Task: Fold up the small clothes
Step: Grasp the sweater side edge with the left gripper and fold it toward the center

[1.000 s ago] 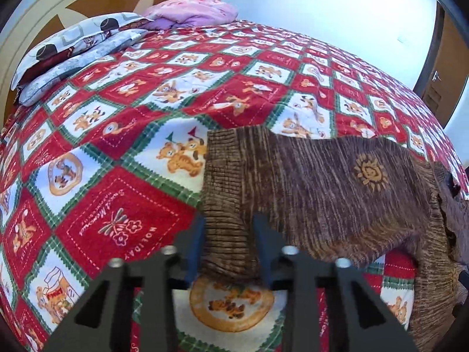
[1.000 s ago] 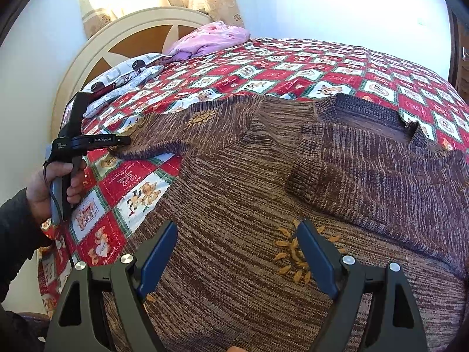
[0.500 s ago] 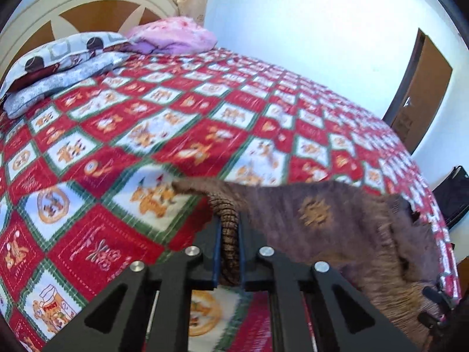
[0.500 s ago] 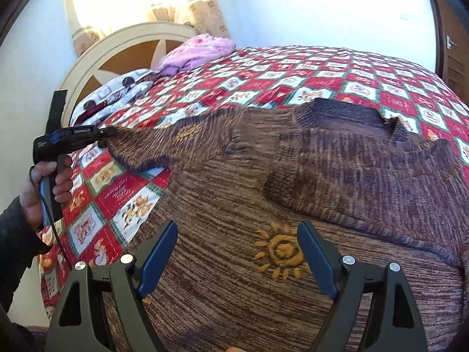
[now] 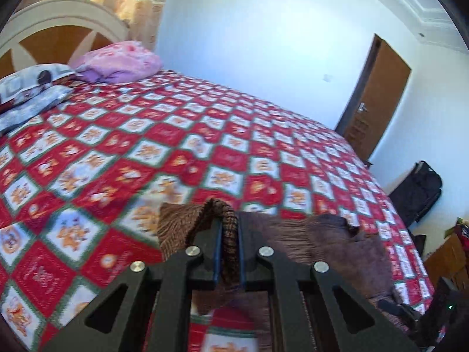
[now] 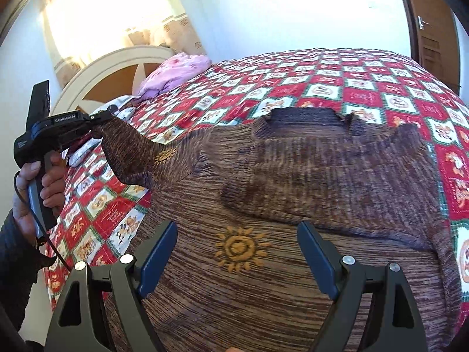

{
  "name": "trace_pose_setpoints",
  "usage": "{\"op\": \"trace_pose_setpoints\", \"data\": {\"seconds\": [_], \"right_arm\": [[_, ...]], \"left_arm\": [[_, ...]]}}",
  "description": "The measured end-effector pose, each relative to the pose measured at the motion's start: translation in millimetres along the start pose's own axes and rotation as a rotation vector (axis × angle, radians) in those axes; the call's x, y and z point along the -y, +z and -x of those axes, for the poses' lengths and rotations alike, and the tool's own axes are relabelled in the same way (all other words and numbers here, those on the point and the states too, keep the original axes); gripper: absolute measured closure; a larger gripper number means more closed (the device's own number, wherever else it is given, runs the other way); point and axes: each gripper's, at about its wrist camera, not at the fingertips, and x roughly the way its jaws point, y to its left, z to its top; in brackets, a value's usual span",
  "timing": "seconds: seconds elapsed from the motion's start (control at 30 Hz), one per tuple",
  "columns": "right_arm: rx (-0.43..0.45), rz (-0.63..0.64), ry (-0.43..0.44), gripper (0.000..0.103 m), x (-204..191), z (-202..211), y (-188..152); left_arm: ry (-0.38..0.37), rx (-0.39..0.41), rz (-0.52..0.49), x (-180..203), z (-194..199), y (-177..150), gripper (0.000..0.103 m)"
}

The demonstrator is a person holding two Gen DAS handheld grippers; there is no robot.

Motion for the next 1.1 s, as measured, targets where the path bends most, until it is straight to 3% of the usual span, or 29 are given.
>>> {"op": "trace_pose_setpoints", "data": {"seconds": [0.47, 0.73, 0.87, 1.0, 1.07, 1.1], "right_arm": [[0.039, -0.089, -0.026, 0.018, 41.5, 28.2, -12.1], [0.050, -0.125, -0.038, 0.018, 59.3, 41.6, -22.3], [0.051, -0.144, -0.039, 0.018, 66.6, 43.3, -29.1], [0.023, -0.134, -0.026, 0.018, 68.5, 41.6, -33.8], [0.018, -0.123, -0.027, 0.018, 67.6, 40.7, -34.2], [0.012, -0.124, -0.022, 0.018, 67.6, 39.6, -33.2]], "left_arm": [[-0.165, -0.026, -0.053, 105.2, -17.0, 1.5, 0.094], [-0.249, -0.105, -0.100, 168.9, -45.9, -26.9, 0.097], [-0.244, -0.150, -0.157, 190.4, -59.5, -49.3, 0.097], [-0.156, -0.131, -0.245, 182.9, -54.6, -57.0, 0.096], [-0.109, -0.131, -0.267, 164.7, -51.5, -58.0, 0.092], [-0.082, -0.129, -0.274, 157.0, -50.2, -58.4, 0.082]]}}
